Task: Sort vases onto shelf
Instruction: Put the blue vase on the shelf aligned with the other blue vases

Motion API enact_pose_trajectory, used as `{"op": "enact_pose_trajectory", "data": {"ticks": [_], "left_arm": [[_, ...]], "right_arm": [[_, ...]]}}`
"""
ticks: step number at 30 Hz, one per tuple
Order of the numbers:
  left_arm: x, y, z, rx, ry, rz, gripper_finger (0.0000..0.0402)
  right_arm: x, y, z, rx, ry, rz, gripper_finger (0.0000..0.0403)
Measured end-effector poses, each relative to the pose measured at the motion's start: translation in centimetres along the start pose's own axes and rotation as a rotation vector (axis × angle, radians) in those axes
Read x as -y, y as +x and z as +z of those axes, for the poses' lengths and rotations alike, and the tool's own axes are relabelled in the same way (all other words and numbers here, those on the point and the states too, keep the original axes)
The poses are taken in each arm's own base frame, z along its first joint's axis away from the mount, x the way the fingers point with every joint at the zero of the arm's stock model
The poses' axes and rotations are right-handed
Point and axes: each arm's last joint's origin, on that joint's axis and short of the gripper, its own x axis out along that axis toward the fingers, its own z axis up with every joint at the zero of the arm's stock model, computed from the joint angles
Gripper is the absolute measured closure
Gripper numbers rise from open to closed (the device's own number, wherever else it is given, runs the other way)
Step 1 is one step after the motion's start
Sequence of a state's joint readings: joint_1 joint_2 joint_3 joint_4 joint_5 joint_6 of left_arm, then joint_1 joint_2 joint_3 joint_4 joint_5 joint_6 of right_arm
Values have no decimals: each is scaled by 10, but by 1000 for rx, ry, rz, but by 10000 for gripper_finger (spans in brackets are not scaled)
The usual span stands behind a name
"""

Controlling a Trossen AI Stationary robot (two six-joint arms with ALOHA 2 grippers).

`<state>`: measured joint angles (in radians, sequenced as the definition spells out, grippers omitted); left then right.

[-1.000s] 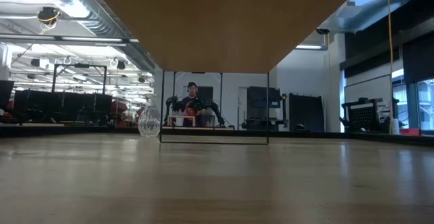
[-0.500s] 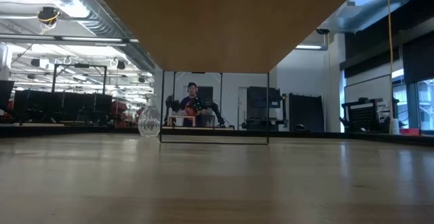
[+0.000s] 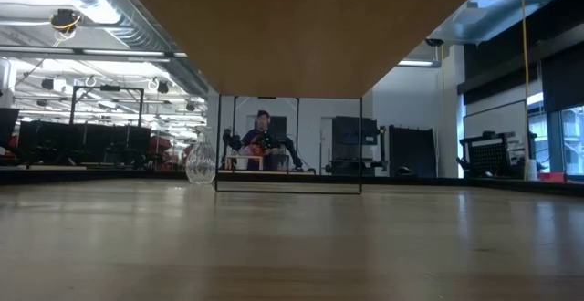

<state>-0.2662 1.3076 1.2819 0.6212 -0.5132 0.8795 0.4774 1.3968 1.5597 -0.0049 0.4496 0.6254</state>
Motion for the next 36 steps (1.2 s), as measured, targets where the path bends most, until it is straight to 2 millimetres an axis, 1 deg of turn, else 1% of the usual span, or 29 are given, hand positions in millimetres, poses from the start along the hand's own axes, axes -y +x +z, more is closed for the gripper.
{"op": "enact_pose_trajectory", "data": {"ticks": [2, 5, 8, 10, 15, 17, 28, 31, 33, 36], "left_arm": [[0, 4, -1, 41, 93, 40, 259], [-5, 9, 3, 125, 153, 107, 212], [-10, 12, 7, 201, 145, 181, 182], [-12, 12, 8, 235, 144, 186, 173], [-14, 10, 13, 274, 116, 209, 169], [-13, 8, 16, 264, 101, 222, 169], [1, -6, 36, 342, 39, 152, 179], [2, -13, 45, 408, -26, 161, 179], [1, -18, 51, 447, -100, 162, 179], [3, -22, 55, 433, -230, 147, 179]], "right_arm": [[2, 1, 2, 8, 23, -5, 150], [4, 2, 4, 17, 24, -15, 150], [6, 3, 5, 19, 23, -18, 150], [6, 3, 5, 16, 23, -13, 150], [5, 3, 4, 14, 23, -11, 150], [5, 3, 4, 14, 23, -11, 150], [8, 3, 3, 23, 36, -59, 150], [8, 3, 4, 32, 41, -66, 150], [8, 3, 4, 35, 43, -70, 150], [8, 4, 2, 35, 50, -72, 150]]}}
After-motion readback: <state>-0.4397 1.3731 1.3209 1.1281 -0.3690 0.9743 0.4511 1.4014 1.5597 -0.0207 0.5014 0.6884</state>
